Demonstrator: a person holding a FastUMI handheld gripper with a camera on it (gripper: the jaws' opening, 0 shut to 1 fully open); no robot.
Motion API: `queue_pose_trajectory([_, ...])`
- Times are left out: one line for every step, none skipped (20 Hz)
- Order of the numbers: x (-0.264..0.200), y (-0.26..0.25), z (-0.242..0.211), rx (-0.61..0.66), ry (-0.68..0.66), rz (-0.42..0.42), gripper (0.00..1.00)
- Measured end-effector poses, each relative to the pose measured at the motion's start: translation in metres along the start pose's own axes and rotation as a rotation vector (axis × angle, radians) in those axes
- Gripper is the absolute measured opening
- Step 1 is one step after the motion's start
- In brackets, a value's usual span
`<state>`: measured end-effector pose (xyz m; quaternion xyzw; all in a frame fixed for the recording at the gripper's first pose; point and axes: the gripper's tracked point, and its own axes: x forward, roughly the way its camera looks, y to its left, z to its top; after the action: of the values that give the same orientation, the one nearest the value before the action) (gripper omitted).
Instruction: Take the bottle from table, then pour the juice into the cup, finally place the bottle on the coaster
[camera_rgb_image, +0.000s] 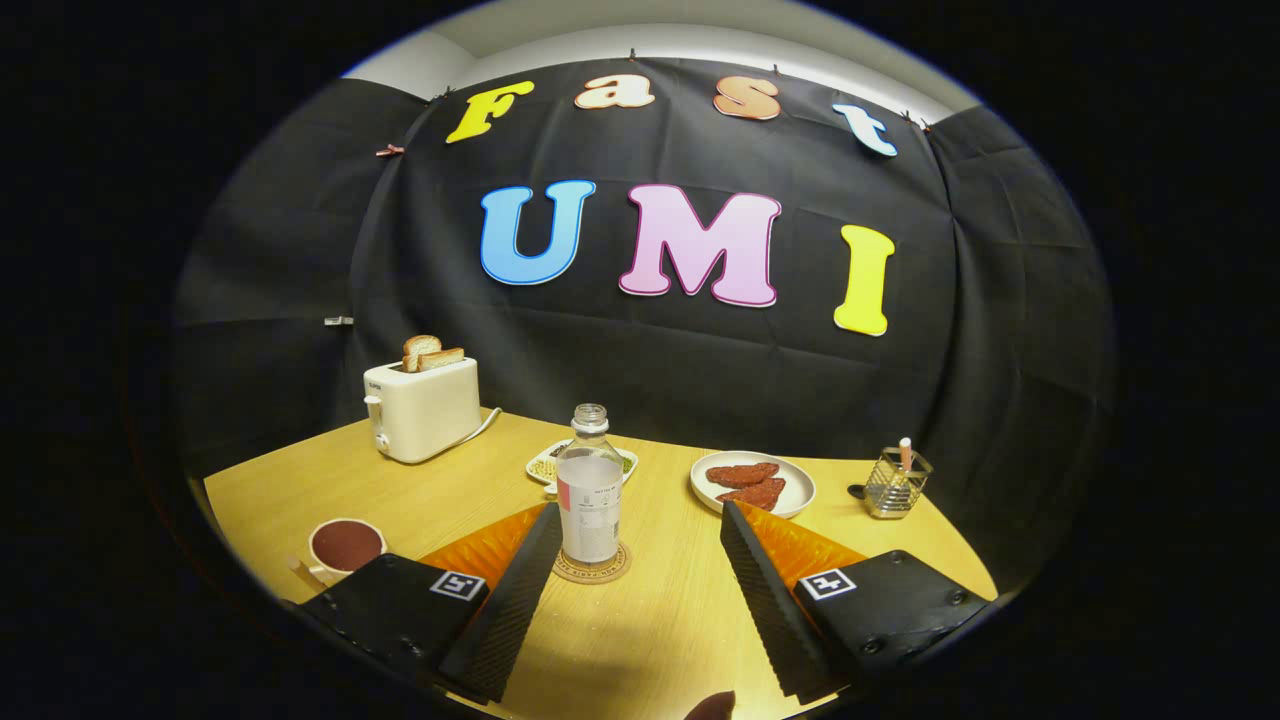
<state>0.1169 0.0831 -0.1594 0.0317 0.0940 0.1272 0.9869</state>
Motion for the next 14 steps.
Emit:
queue_pose_trajectory([-0.011,-0.001,0.003,0.002,-0.001,0.003,0.98])
queue_pose_trajectory([-0.019,-0.003,0.008,0.009,-0.005,0.004,0.97])
queue_pose_trajectory([-0.027,-0.005,0.01,0.014,-0.011,0.007,0.97])
queue_pose_trajectory([-0.034,-0.007,0.013,0.015,-0.013,0.008,0.98])
queue_pose_trajectory([-0.041,-0.008,0.016,0.012,-0.015,0.013,0.98])
queue_pose_trajectory([-0.047,-0.011,0.019,0.012,-0.018,0.014,0.97])
queue_pose_trajectory([-0.053,-0.014,0.024,0.017,-0.027,0.015,0.98])
queue_pose_trajectory([-0.058,-0.017,0.029,0.024,-0.036,0.018,0.97])
queue_pose_trajectory([-0.062,-0.021,0.032,0.024,-0.044,0.02,0.97])
queue_pose_trajectory([-0.064,-0.026,0.034,0.023,-0.047,0.017,0.97])
queue_pose_trajectory([-0.069,-0.03,0.037,0.032,-0.049,0.017,0.98])
queue_pose_trajectory([-0.071,-0.033,0.04,0.048,-0.055,0.02,0.98])
queue_pose_trajectory([-0.073,-0.035,0.042,0.058,-0.061,0.025,0.98])
queue_pose_trajectory([-0.075,-0.038,0.044,0.055,-0.066,0.033,0.98])
